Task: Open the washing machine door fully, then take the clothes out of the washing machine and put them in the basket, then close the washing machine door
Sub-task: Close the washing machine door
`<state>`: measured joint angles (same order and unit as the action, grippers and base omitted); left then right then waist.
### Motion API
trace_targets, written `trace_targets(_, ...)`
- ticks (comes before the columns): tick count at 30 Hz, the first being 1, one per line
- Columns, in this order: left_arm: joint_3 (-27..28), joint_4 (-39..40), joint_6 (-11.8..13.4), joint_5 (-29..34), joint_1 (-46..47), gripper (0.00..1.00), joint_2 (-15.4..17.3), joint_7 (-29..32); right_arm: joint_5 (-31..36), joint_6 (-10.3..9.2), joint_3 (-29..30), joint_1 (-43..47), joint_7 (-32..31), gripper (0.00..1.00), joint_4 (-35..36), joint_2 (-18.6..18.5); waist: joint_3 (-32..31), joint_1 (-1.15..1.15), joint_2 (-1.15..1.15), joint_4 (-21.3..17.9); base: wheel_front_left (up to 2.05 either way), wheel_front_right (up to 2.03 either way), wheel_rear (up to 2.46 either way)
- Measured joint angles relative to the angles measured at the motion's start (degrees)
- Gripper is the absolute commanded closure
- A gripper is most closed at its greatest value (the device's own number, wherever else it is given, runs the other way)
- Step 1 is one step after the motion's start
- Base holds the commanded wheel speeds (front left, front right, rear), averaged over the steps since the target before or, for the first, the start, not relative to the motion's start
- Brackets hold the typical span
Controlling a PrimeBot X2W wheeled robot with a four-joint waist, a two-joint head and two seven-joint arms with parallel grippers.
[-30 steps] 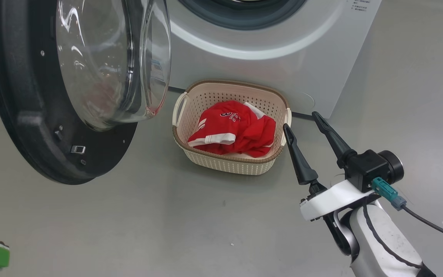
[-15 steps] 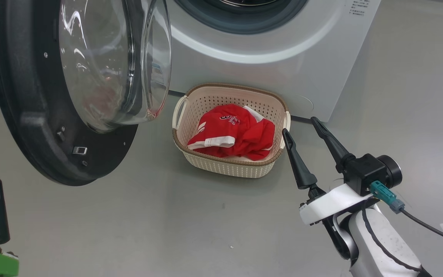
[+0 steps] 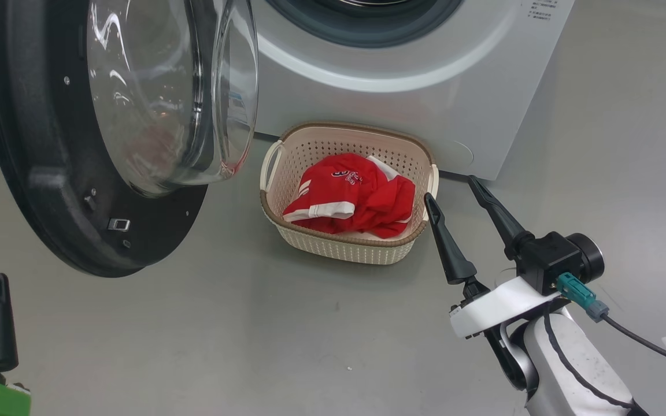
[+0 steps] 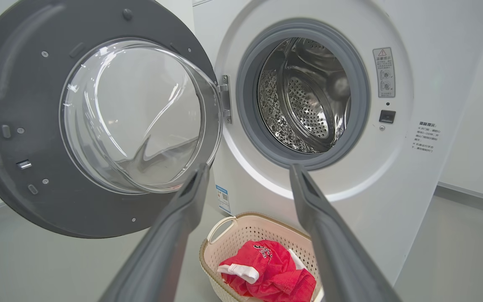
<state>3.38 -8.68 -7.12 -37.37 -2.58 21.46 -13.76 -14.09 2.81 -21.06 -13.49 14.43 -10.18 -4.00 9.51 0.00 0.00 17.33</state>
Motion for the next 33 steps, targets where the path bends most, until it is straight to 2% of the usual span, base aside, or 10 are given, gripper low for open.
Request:
trace_targets(18, -0.7, -1.1, 0.0, 0.1, 0.3, 0.0, 0.4, -0.5, 0.0, -0.01, 0.0, 0.0, 0.0, 0.0, 0.0, 0.1, 0.5, 0.0, 0.0, 0.1, 0.0, 0.0, 0.0)
trace_targets(19, -0.8, -1.2, 0.0, 0.1, 0.3, 0.16, 0.5, -0.5, 0.0, -0.01, 0.0, 0.0, 0.0, 0.0, 0.0, 0.1, 0.5, 0.0, 0.0, 0.1, 0.0, 0.0, 0.0)
trace_targets(21, -0.9, -1.3, 0.0, 0.1, 0.4, 1.0, 0.7, -0.5, 0.0, -0.01, 0.0, 0.0, 0.0, 0.0, 0.0, 0.1, 0.5, 0.0, 0.0, 0.1, 0.0, 0.0, 0.0)
trace_targets(28, -1.4, -1.2, 0.0, -0.1, 1.4, 1.0, 1.2, -0.5, 0.0, -0.01, 0.0, 0.0, 0.0, 0.0, 0.0, 0.2, 0.7, 0.0, 0.0, 0.2, 0.0, 0.0, 0.0)
trace_targets(33, -1.5, -0.2, 0.0, -0.6, 2.9, 1.0, 3.2, -0.5, 0.0, -0.01, 0.0, 0.0, 0.0, 0.0, 0.0, 0.2, 0.9, 0.0, 0.0, 0.3, 0.0, 0.0, 0.0)
